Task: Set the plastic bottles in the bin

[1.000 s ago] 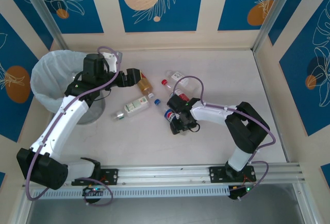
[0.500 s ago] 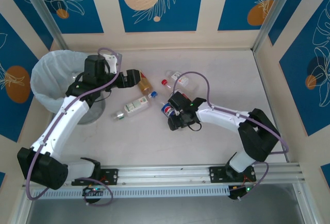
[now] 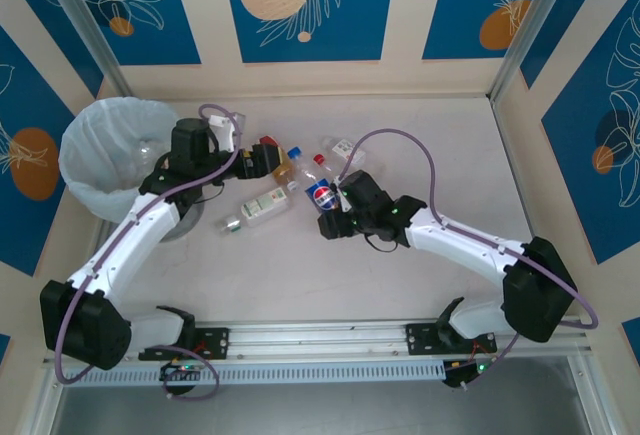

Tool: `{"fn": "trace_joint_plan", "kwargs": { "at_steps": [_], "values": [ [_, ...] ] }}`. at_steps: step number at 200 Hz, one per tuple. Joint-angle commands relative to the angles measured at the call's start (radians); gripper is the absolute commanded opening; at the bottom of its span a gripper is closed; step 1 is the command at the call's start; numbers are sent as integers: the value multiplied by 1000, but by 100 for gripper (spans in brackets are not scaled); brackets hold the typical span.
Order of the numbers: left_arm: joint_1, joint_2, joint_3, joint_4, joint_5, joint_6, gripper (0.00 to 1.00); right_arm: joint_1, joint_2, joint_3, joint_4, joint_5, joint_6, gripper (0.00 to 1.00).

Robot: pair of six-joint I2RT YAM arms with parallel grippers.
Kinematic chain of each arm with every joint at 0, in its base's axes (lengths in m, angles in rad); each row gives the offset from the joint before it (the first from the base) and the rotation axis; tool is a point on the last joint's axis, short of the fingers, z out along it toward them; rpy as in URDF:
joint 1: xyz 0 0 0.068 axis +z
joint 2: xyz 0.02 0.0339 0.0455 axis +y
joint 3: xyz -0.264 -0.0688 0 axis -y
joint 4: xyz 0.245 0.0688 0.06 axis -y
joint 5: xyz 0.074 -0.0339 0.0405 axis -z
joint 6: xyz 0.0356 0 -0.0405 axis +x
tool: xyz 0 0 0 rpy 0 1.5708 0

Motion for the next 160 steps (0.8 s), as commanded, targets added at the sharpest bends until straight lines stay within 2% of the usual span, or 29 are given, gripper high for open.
{"fn": "trace_joint_plan", "kwargs": {
  "at_steps": [1,26,52,67,82,129,160],
  "values": [
    [-20,-27,-18,121,87,-33,99,-3,-37,-27,119,-76,29,0],
    [-41,-9,-11,130,62,-56,99,-2,-41,-45,216,-134,66,0],
    [-84,-22,-96,296,-6,-125,99,-3,-39,-67,354,-142,145,0],
    [-103,-4,-90,291,-7,-127,99,-1,-32,-65,406,-155,169,0],
    [-122,23,-64,244,-15,-114,99,2,-26,-58,434,-150,176,0],
    [-176,71,-42,260,-13,-119,99,12,21,-26,455,-169,152,0],
    [-192,99,-42,297,-65,-162,99,29,40,-19,491,-171,136,0]
  ]
}}
